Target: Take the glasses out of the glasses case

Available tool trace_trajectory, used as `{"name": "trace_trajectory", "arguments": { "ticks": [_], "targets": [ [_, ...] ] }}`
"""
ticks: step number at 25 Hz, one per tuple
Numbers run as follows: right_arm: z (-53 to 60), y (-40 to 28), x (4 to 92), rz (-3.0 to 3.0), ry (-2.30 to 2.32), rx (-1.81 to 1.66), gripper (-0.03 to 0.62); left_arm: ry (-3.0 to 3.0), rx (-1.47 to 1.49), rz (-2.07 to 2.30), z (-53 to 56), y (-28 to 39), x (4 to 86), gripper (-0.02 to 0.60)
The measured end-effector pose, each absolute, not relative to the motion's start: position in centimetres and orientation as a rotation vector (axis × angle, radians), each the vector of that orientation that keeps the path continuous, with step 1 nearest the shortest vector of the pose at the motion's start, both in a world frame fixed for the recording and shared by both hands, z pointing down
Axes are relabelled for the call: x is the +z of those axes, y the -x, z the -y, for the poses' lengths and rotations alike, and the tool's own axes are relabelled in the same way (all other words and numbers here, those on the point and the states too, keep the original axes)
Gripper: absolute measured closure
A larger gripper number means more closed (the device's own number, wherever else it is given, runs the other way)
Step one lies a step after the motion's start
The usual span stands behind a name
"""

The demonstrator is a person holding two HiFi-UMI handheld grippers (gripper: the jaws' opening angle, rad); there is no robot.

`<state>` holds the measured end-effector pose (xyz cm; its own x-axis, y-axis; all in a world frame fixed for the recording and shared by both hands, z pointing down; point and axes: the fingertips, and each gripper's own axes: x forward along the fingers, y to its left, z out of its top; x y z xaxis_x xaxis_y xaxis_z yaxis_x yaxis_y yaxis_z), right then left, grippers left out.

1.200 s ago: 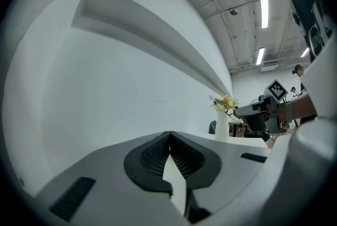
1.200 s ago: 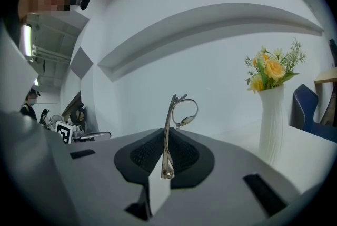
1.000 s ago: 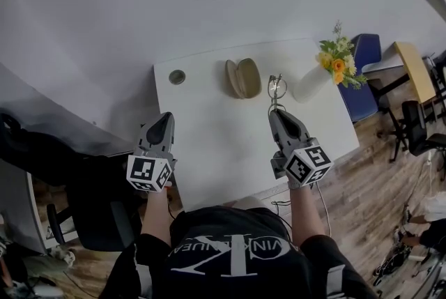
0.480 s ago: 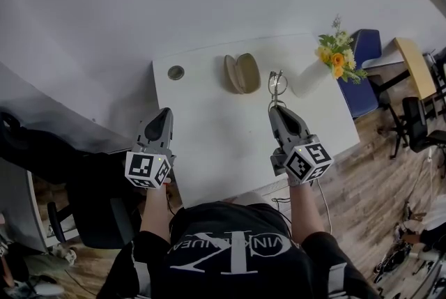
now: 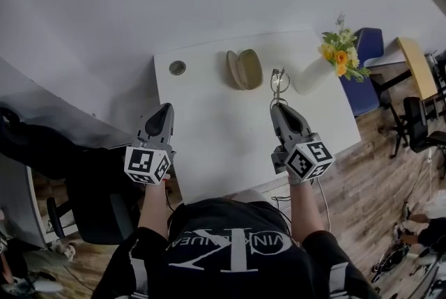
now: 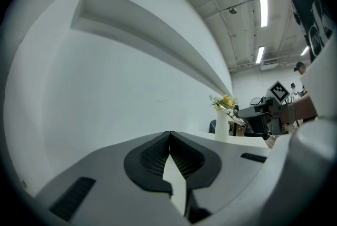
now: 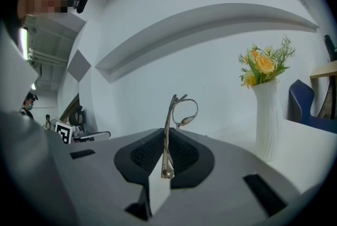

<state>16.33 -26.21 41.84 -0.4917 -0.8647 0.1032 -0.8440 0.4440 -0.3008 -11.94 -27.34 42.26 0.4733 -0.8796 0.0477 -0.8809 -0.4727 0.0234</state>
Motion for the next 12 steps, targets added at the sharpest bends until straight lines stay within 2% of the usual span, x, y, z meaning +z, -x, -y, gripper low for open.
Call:
{"name": "trace_trajectory", "arguments": {
  "ticks": [12],
  "targets": [
    [26.06,-16.42,42.83,-2.600,1.553,-0.527,0.553,-2.666,0.074,1.552,27.49,11.31,43.06,0.566]
  ]
}}
